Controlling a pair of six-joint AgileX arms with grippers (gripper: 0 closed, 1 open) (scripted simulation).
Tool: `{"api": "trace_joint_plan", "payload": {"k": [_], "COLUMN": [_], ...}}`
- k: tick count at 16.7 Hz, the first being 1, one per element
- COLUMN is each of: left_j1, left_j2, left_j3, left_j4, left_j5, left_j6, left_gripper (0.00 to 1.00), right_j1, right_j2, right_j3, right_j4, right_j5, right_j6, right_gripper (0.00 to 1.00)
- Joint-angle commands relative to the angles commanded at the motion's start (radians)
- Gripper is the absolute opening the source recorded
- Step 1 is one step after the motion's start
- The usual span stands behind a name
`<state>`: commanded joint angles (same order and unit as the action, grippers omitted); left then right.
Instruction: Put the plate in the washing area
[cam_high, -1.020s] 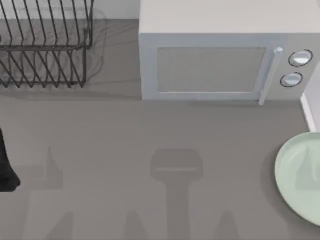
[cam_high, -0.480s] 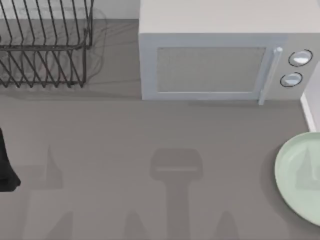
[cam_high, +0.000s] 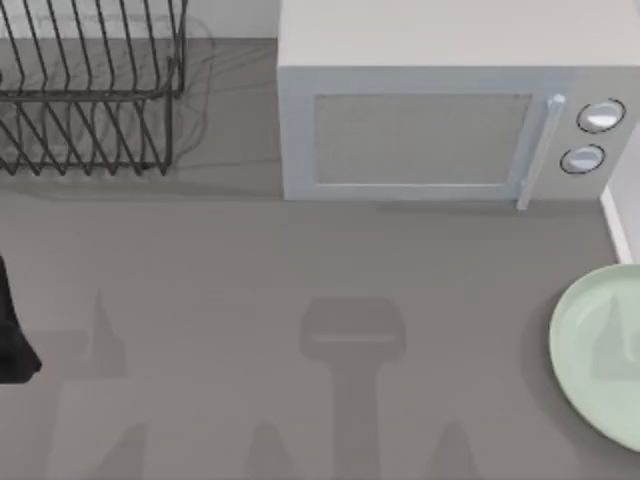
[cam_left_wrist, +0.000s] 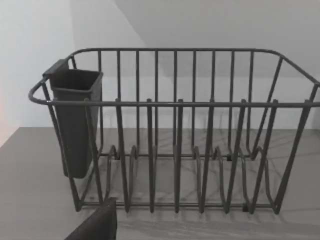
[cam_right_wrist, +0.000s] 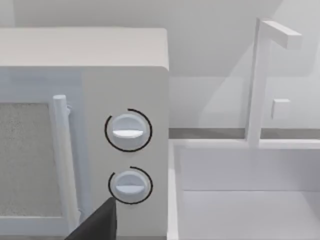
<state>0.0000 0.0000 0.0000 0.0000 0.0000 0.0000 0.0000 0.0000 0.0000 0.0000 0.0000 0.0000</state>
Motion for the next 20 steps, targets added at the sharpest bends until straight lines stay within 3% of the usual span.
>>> {"api": "trace_joint_plan", "payload": {"k": [10,20], "left_j1": [0.0,0.0], "left_j2": [0.0,0.0], "left_j3": [0.0,0.0], "left_j4": [0.0,0.0], "left_j5": [0.0,0.0], "left_j6": [0.0,0.0], "left_gripper": [1.0,1.0], "right_j1": [0.03,0.22], "right_j2": [0.107,0.939], "right_j3": [0.091,0.681], "right_j4": [-0.082,-0.61], "right_j5": [0.0,0.0], "right_j6": [0.03,0.227], "right_gripper": [1.0,1.0]}}
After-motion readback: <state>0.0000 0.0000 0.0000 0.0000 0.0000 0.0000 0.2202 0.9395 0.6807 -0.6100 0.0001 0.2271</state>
